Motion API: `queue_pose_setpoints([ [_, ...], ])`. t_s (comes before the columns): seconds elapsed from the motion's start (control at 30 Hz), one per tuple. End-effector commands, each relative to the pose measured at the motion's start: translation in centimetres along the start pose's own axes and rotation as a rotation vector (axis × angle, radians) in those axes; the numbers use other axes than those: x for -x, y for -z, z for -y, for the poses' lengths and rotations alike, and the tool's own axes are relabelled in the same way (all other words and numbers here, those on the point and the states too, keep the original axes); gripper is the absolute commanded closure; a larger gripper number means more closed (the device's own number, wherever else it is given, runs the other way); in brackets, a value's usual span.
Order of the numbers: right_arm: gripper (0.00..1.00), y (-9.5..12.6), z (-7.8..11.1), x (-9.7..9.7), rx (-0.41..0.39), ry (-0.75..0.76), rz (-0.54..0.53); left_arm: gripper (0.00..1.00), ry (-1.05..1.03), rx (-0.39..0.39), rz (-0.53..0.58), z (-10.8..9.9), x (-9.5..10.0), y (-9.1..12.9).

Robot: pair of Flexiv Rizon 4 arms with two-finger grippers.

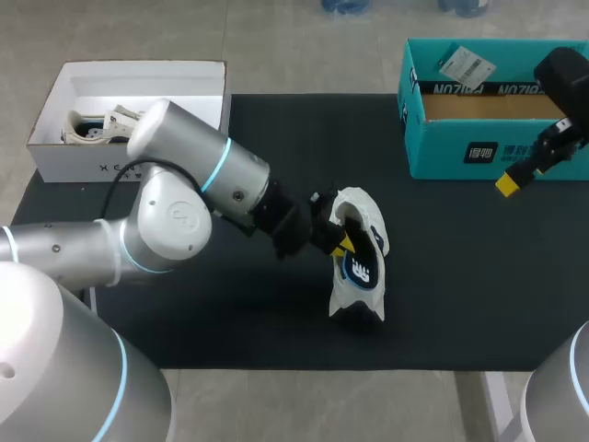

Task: Take the shoe out of the shoebox, open the shoe tongue, remove and reinsert the insole, then place the shoe into the shoebox

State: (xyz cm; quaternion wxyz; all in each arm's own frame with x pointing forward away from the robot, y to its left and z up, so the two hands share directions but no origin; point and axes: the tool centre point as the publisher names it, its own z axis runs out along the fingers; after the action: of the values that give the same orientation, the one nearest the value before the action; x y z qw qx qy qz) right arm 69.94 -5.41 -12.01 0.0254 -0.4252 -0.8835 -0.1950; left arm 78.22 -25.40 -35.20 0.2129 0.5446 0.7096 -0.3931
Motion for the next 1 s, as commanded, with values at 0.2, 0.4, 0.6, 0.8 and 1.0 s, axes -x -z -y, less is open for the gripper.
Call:
queue_pose_setpoints([
  [0.2, 0.0, -0.1, -0.3, 0.1, -0.006, -0.001, -0.001, 1.0, 0.002, 0.054, -0.025, -1.3, -0.9, -1.2],
  [0.4, 0.0, -0.1, -0.3, 0.1, -0.006, -0.001, -0.001, 0.96, 0.01, 0.071, 0.017, -0.8, -0.3, 0.1],
  [0.6, 0.0, -0.1, -0.3, 0.1, -0.006, -0.001, -0.001, 0.31, 0.004, 0.071, 0.049, 0.3, 0.3, 0.9],
  [0.8, 0.0, -0.1, -0.3, 0.1, -0.006, -0.001, -0.001, 0.44, -0.005, 0.056, 0.061, 1.7, 0.6, 0.9],
  [1.0, 0.0, -0.1, -0.3, 0.1, -0.006, -0.001, -0.001, 0.55, 0.001, 0.047, 0.073, 2.5, 1.1, 0.0],
])
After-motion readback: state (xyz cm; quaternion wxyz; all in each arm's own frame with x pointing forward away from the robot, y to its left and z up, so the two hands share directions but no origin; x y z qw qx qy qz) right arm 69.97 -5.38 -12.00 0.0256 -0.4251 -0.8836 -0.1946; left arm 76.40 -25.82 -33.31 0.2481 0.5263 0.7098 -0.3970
